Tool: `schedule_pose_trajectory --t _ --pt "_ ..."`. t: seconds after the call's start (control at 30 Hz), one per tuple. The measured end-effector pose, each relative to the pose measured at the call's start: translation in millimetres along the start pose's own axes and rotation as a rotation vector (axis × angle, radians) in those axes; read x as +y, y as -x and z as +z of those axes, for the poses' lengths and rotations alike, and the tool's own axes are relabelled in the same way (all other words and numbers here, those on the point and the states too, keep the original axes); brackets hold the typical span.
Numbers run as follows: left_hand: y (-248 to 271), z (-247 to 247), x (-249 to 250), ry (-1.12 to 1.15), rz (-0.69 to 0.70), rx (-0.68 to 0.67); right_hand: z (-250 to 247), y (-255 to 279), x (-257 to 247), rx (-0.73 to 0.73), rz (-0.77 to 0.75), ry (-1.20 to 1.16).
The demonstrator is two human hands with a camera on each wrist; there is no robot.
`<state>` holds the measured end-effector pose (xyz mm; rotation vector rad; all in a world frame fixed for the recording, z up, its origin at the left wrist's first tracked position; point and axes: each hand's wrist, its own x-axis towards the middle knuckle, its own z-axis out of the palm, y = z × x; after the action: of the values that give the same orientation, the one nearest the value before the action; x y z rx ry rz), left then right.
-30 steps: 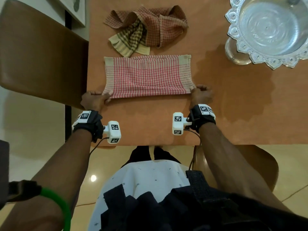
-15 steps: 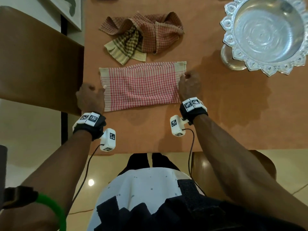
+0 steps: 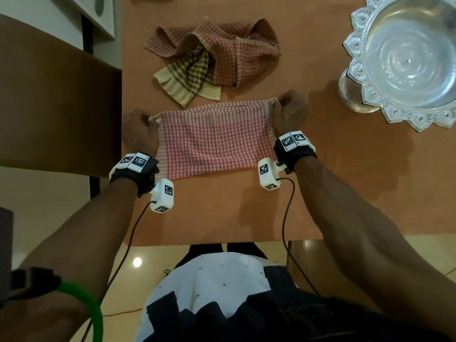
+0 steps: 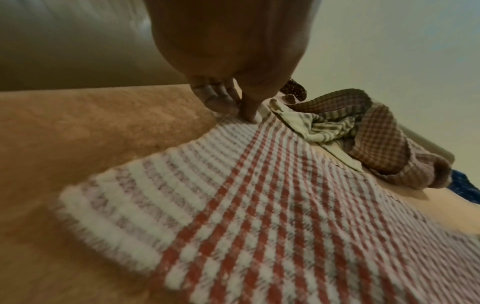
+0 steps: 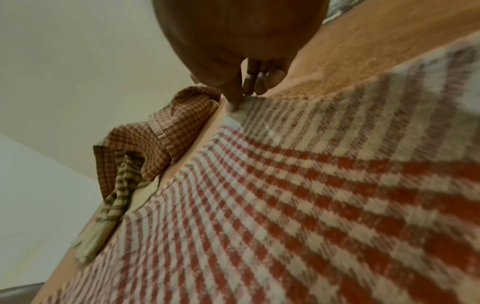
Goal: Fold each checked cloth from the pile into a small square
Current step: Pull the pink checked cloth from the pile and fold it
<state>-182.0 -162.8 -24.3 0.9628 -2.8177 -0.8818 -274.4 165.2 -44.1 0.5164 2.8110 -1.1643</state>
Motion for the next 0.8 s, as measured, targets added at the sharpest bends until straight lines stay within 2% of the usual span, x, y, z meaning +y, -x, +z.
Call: schedule_pose_trajectory --t 0.07,0.13,0.2,0.3,0.43,0.7,0.73,0.8 --pt "-0.5 -0.8 3.6 0.071 -0.051 0.072 -3.7 -2.2 -9.5 0.209 -0.108 -0.051" --pt "-0.8 -2.6 7.7 0.167 -0.092 0.13 -2.1 -4.6 -16.3 0.27 -0.131 -0.082" --pt "-8.7 2.5 -1.6 0.272 -0.139 0.158 1.4 -10.0 -14.5 0.274 -0.117 -0.072" --pt "-29.5 20.5 -37.7 0.287 -0.179 0.154 4.7 -13.8 -9.6 0.275 -0.12 -0.077" --pt "-8.1 8.4 -2.8 0.297 -0.183 0.157 9.7 -11.1 -4.9 0.272 -0.142 -0.079" --pt "-16.2 8.1 5.3 0.225 -0.155 0.241 3.7 -16.9 -9.4 0.243 -0.167 0.044" --pt "-13.7 6.9 9.8 0.231 -0.179 0.251 2.8 -10.7 -12.8 0.257 -0.161 0.071" --pt "4.3 6.5 18.8 0.157 -0.22 0.256 5.7 6.5 -19.6 0.36 -0.247 0.11"
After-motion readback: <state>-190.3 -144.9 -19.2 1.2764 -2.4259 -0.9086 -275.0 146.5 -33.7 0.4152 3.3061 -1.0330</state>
